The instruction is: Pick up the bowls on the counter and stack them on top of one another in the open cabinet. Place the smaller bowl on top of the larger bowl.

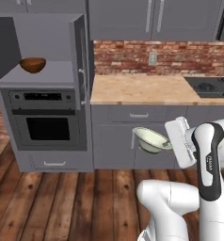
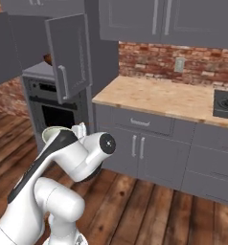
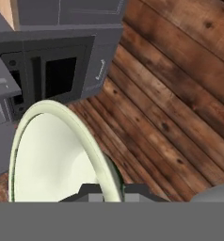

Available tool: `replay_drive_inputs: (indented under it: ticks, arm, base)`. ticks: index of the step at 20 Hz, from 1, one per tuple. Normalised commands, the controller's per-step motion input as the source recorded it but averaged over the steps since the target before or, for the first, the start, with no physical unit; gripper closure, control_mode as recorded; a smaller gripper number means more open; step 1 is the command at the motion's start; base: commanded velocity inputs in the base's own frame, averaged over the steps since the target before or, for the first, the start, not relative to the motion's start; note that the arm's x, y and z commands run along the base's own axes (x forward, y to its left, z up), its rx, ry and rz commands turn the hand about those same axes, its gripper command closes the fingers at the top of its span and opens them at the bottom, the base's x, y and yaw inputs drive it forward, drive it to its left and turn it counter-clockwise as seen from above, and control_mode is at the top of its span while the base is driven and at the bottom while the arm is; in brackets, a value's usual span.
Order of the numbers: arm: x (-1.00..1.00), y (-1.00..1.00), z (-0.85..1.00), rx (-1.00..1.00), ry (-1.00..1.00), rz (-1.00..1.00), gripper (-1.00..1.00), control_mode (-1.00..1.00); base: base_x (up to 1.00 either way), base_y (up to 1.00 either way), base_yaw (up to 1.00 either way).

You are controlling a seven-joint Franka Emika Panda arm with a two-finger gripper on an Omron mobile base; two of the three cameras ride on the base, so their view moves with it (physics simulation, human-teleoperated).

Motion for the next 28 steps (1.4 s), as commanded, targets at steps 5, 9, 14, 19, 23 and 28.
replay_drive_inputs:
  ticks: [5, 9, 14, 19, 23, 28]
  arm:
    - [0.0, 0.0, 0.0, 0.0, 0.0, 0.0, 1.0, 1.0]
    - [0.0, 0.0, 0.0, 0.0, 0.0, 0.0, 1.0, 1.0]
    - [0.0, 0.0, 0.0, 0.0, 0.0, 0.0, 1.0, 1.0]
    - [0.0, 0.0, 0.0, 0.0, 0.0, 0.0, 1.0, 1.0]
    - [0.0, 0.0, 0.0, 0.0, 0.0, 0.0, 1.0, 1.0]
    - [0.0, 0.0, 0.0, 0.0, 0.0, 0.0, 1.0, 1.0]
  base:
    - [-0.44, 0.53, -0.01]
    - [-0.22, 0.59, -0.01]
    - [0.0, 0.58, -0.02]
    - [0.03, 0.55, -0.02]
    - [0.05, 0.52, -0.02]
    - [0.11, 0.46, -0.03]
